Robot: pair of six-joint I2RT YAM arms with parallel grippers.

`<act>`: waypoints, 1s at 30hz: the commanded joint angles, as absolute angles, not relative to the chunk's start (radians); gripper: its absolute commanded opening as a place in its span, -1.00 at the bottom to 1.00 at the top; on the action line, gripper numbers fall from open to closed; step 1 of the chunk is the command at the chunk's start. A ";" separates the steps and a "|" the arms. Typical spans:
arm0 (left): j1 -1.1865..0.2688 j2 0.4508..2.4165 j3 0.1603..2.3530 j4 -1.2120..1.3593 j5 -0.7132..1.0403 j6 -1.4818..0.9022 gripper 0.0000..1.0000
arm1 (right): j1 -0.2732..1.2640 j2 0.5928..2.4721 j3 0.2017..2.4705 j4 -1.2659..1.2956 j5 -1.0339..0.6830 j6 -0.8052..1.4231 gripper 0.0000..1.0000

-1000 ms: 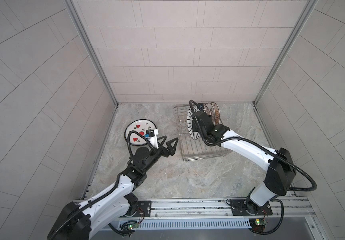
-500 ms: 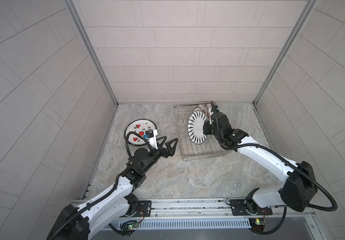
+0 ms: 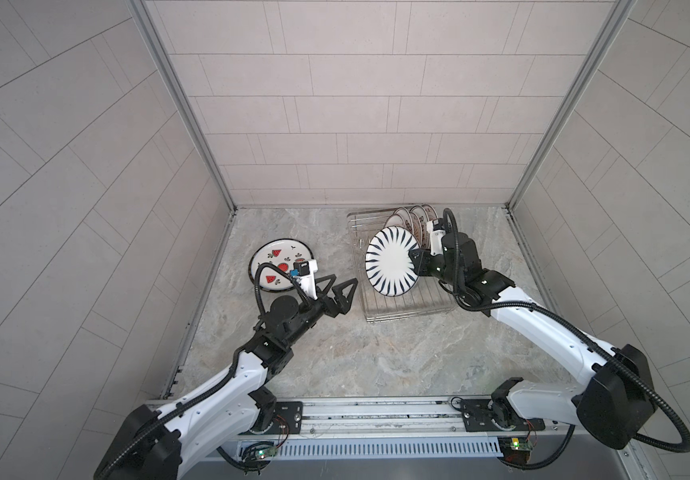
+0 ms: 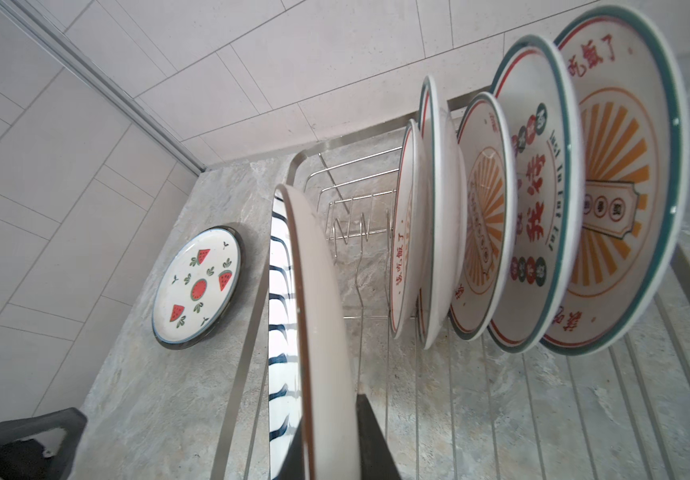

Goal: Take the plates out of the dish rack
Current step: 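Lift the blue-striped plate out of the rack toward the left gripper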

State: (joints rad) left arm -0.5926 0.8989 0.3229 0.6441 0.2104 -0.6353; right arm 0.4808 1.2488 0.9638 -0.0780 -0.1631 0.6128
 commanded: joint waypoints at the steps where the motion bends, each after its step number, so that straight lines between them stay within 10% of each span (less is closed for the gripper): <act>1: -0.599 0.917 0.311 0.717 0.250 -0.646 1.00 | 0.473 1.179 0.970 0.100 -0.226 0.661 -0.79; 30: -0.601 1.123 0.261 1.125 0.375 -0.867 0.89 | 0.485 1.077 0.763 0.469 -0.578 0.859 -0.79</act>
State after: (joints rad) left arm -0.5964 1.1095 0.2279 1.0027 0.3386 -0.8204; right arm 0.4747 1.1378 0.7467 0.2890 -0.5362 0.8185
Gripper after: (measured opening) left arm 0.951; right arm 0.151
